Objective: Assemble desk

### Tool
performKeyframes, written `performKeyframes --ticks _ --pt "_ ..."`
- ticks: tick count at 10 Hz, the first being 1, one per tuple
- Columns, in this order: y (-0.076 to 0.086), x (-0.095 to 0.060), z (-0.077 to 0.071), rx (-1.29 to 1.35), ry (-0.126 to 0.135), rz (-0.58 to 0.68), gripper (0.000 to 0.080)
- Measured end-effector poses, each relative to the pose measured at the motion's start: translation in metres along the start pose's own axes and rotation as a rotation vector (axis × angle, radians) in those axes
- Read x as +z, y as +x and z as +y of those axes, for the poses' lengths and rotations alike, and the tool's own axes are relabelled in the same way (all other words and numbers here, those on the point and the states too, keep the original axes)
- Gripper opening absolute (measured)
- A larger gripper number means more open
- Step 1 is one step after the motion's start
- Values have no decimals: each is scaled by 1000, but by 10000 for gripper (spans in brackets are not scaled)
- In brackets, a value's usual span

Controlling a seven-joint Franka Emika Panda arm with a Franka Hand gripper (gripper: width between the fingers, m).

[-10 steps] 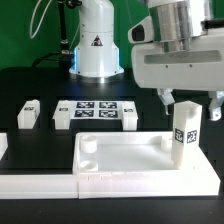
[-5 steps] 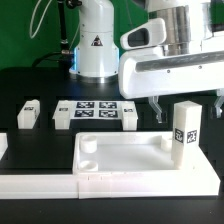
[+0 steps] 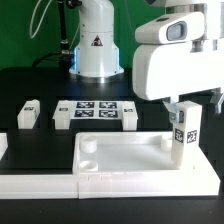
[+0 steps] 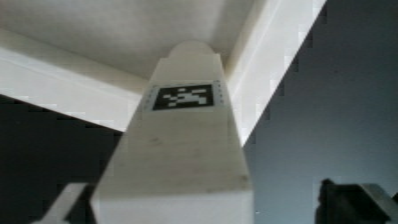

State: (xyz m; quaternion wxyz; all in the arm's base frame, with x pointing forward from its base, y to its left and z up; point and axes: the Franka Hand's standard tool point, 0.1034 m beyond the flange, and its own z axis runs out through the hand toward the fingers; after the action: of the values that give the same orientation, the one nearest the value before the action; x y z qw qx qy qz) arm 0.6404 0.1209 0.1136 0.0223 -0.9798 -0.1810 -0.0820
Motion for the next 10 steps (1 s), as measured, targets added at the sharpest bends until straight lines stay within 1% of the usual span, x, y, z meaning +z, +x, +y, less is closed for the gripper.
performKeyframes --ticks 1,2,3,4,7,8,9,10 --pt "0 0 0 -1 0 0 403" --pt "0 0 0 95 3 0 403" --pt "-1 1 3 176 0 -1 294" --pt "-1 1 5 240 -1 -1 294" --pt "-3 2 12 641 -5 18 294" --pt "-3 2 15 790 -2 27 294" --pt "-4 2 16 916 6 25 294" --pt "-4 1 16 1064 9 9 294"
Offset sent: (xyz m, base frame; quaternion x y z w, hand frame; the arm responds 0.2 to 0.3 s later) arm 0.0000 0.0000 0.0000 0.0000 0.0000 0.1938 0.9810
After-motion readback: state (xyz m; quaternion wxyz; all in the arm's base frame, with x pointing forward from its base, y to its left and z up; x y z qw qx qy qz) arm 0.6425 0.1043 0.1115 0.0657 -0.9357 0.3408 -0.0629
